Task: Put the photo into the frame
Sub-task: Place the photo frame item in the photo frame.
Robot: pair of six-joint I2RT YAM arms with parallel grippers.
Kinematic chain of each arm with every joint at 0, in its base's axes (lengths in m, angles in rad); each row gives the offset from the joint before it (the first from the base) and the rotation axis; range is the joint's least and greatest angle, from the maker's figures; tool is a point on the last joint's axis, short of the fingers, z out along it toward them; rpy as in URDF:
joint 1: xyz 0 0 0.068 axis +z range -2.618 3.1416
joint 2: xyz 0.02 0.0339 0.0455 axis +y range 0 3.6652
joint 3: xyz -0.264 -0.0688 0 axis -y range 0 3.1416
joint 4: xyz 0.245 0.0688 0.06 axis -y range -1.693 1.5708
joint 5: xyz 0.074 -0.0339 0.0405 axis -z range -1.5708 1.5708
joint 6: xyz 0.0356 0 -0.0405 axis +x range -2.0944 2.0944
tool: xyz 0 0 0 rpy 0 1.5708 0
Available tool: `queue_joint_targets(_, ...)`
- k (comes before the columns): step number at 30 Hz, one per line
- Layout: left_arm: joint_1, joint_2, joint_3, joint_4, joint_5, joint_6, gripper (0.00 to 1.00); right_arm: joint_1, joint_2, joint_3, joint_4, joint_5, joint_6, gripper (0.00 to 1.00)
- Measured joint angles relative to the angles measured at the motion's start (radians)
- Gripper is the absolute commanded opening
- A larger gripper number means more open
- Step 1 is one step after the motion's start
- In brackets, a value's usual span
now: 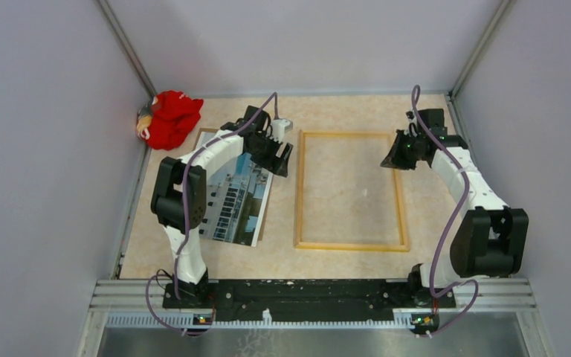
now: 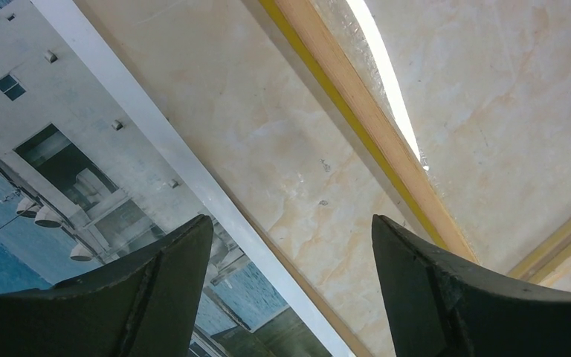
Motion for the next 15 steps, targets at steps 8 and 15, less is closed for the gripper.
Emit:
queue_joint_targets(8, -0.02, 0.01, 0.0, 0.0, 0.002, 0.0, 0.78, 0.0, 0.014, 0.0, 0.006, -0.01, 0.0, 0.0)
queue_joint_targets(15, -0.05, 0.076, 0.019, 0.009, 0.029, -0.013, 0.61, -0.001, 0.016, 0.0, 0.003, -0.057, -0.005, 0.0)
